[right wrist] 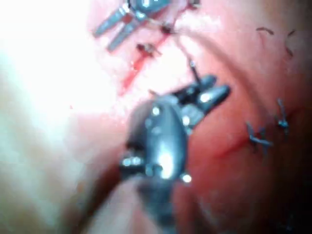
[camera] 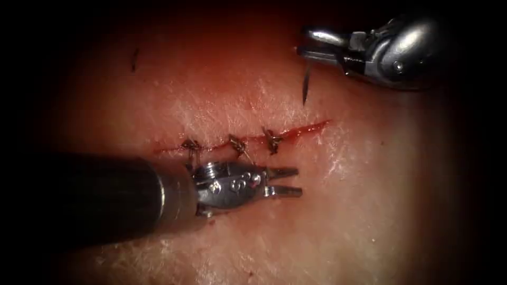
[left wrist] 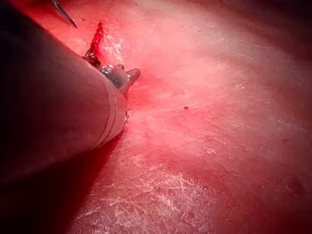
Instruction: Wound Closure
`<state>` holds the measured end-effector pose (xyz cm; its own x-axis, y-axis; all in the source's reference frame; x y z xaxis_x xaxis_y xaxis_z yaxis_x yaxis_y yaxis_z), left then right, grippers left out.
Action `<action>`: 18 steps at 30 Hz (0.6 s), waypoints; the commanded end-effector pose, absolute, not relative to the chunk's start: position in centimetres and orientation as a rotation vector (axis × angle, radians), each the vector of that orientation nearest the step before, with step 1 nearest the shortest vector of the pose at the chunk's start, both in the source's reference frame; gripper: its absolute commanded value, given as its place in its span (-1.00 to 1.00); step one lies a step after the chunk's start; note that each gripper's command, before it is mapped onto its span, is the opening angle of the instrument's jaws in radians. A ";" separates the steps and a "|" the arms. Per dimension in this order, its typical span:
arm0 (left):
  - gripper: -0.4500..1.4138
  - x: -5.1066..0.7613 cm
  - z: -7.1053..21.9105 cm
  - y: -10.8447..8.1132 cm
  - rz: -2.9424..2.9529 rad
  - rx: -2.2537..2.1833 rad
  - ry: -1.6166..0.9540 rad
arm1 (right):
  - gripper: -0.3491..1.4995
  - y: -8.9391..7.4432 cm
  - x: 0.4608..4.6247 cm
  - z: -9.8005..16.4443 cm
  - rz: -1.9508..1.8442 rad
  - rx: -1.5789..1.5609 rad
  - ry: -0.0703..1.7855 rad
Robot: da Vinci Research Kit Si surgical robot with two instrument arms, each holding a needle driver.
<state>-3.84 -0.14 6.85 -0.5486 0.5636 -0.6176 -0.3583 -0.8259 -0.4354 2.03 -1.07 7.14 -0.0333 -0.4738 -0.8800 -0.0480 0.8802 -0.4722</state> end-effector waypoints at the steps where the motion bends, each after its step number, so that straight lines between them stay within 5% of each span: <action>1: -0.28 -3.88 6.9 -0.2 2.352 -1.068 -0.355 | -1.00 -1.1 2.11 7.2 -0.353 -0.425 1.588; 18: -0.28 -3.87 6.9 -0.1 2.366 -1.077 -0.354 | -1.00 -1.2 2.19 7.2 -0.360 -0.437 1.601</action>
<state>-3.81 -0.11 6.80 -0.5538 0.5507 -0.6245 -0.3449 -0.8344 -0.4300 2.12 -1.20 7.17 -0.0495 -0.4848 -0.8732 -0.0630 0.8741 -0.4817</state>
